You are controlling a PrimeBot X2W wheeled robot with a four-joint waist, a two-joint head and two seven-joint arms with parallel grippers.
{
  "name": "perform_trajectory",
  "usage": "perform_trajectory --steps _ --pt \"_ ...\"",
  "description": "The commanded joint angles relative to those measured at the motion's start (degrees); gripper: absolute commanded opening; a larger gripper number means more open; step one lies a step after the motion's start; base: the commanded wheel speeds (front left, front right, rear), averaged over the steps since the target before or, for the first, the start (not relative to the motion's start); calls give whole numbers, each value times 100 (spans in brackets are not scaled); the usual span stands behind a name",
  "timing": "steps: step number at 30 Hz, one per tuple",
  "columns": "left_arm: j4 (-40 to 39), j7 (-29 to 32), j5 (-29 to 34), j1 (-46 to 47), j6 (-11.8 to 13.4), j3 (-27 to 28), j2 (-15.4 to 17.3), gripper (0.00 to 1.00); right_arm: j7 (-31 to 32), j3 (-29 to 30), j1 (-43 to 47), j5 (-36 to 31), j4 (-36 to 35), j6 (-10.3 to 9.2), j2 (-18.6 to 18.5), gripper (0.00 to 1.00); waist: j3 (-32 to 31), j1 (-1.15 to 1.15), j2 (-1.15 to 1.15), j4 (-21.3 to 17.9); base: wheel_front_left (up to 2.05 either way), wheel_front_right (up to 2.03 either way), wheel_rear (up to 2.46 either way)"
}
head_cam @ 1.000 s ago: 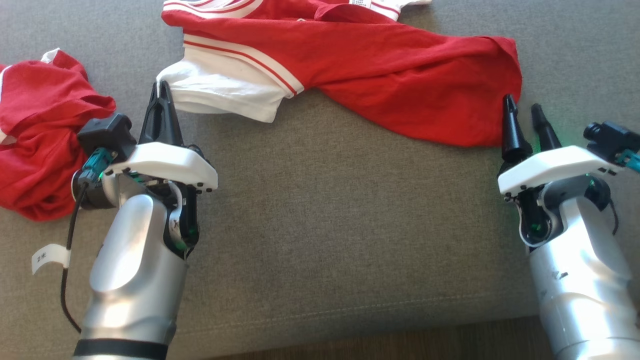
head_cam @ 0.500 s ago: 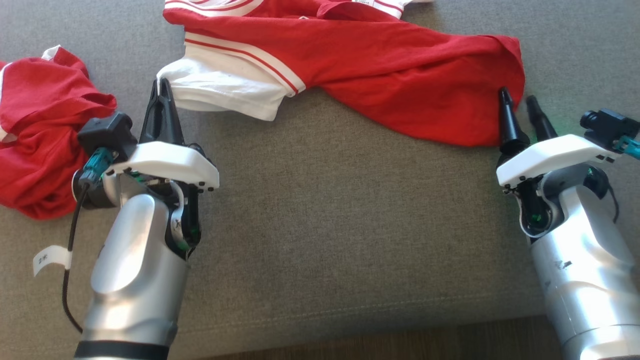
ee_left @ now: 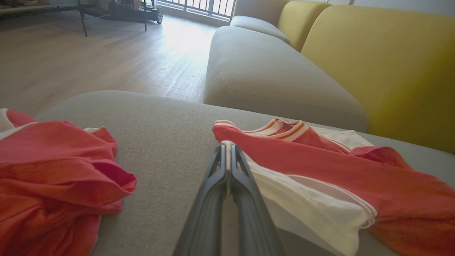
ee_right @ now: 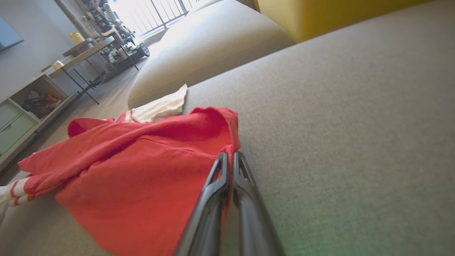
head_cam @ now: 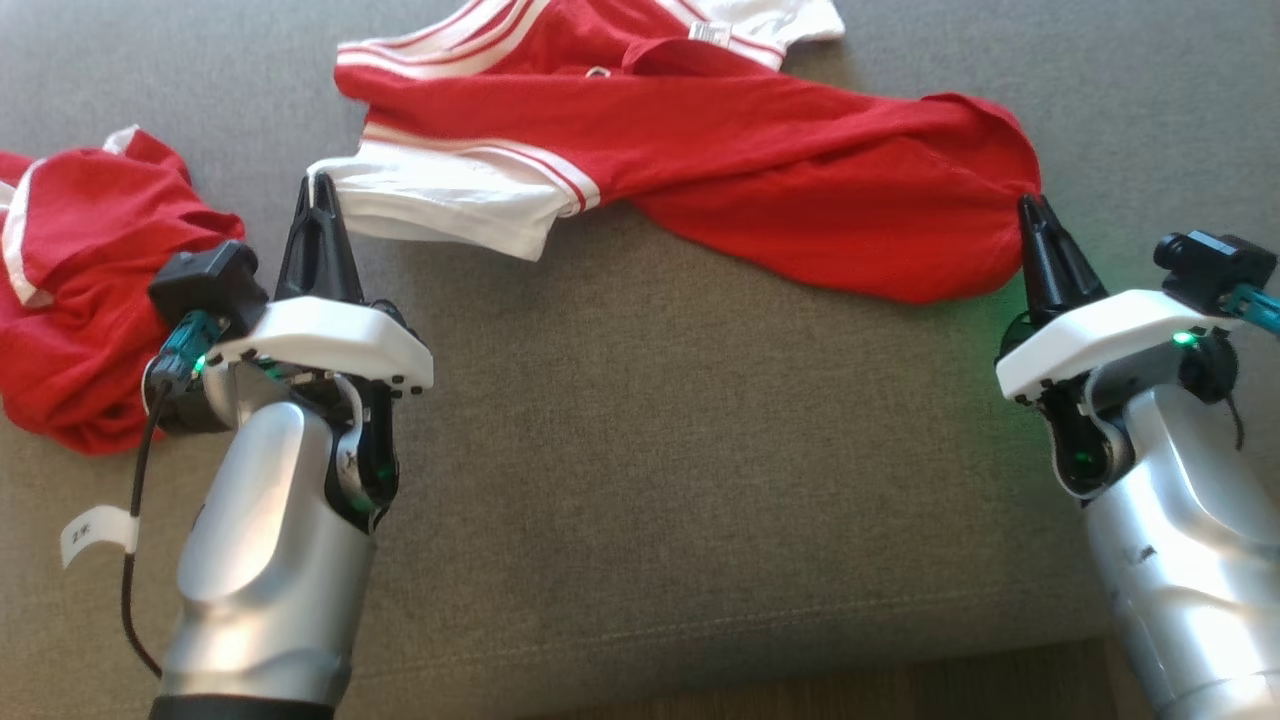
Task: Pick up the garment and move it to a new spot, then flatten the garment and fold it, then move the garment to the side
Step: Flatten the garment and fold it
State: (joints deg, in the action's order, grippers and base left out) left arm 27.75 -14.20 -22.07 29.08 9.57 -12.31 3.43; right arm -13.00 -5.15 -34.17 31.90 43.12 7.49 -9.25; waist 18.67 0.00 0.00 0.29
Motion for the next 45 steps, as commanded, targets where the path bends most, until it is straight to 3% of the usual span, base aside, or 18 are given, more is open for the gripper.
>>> perform_trajectory --steps 1,12,20,24,35,40,45 --pt "-283 -18 -92 -9 -44 183 155 0 -92 -175 115 -123 -398 0 -110 0 -183 0 0 -27 0 0 0" --pt "-1215 398 -437 164 -516 259 517 0 602 -284 416 -351 -2452 0 -1029 0 -1130 0 0 -24 0 0 0" --pt "-2543 1119 -954 495 -500 542 646 0 1366 89 357 -278 -3577 0 -1339 0 -1858 0 0 17 0 0 0" --pt "-3105 1508 -1268 684 -430 634 595 0 1625 538 251 -378 -3903 0 -1223 0 -2031 0 0 58 0 0 0" --pt "-3991 2284 -1684 1158 -72 695 494 0 2359 1559 -72 -1233 -5008 0 -388 0 -2086 0 0 142 0 0 0" --pt "-3592 2485 -1432 1662 -77 567 724 0 2763 1694 -525 -1340 -5011 0 -254 0 -1780 0 0 134 0 0 0" --pt "-2527 2616 -1103 2773 -213 358 938 0 2988 1284 -1535 -1241 -4243 0 -569 0 -944 0 0 89 0 0 0"
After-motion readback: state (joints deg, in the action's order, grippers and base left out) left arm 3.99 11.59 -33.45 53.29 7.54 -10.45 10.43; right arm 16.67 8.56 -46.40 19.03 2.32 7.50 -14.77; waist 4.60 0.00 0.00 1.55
